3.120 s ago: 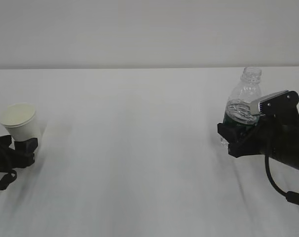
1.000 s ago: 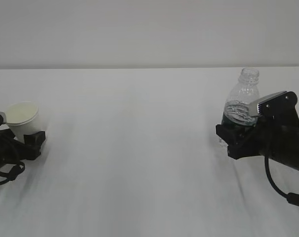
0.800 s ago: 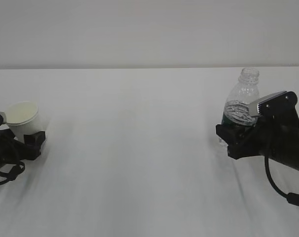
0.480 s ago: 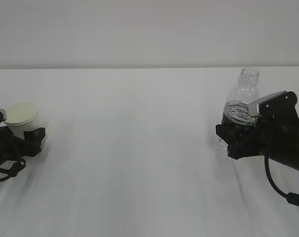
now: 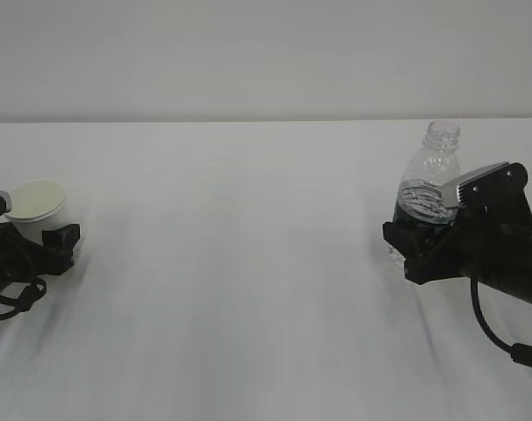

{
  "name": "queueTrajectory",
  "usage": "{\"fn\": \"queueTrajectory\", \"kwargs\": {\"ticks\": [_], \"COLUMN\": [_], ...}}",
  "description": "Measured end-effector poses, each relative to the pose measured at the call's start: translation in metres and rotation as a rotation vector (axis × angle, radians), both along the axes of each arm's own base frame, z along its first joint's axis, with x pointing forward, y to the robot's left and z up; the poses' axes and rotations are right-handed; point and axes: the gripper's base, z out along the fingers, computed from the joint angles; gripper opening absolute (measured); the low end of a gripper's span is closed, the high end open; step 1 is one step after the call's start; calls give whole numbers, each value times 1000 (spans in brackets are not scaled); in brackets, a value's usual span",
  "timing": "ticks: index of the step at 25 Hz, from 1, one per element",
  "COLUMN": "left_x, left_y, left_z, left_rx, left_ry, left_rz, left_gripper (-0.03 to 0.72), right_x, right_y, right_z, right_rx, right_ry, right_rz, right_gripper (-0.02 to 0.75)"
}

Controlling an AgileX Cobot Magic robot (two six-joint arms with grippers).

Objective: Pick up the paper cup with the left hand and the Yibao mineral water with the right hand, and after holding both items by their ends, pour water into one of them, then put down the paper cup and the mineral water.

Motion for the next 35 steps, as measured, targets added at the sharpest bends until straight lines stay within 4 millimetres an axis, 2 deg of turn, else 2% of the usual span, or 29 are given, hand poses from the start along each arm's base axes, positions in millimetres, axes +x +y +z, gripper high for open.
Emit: {"fn": "queueTrajectory", "kwargs": {"ticks": [9, 19, 24, 35], "left_x": [5, 6, 6, 4], "left_y": [0, 1, 1, -12], "left_z": [2, 3, 3, 3], "left_rx": [-1, -2, -2, -15], "left_ry": [-18, -23, -23, -20], "left_rz": [7, 17, 14, -136], "left_gripper": [592, 482, 455, 452], "right_x": [0, 0, 0, 0], "right_y": [0, 0, 0, 0], "right_z": [0, 0, 0, 0], "right_rx": [0, 1, 1, 0], "right_ry": [0, 1, 1, 0], "right_rz": [2, 1, 1, 3], "right_gripper": [435, 435, 435, 435]}}
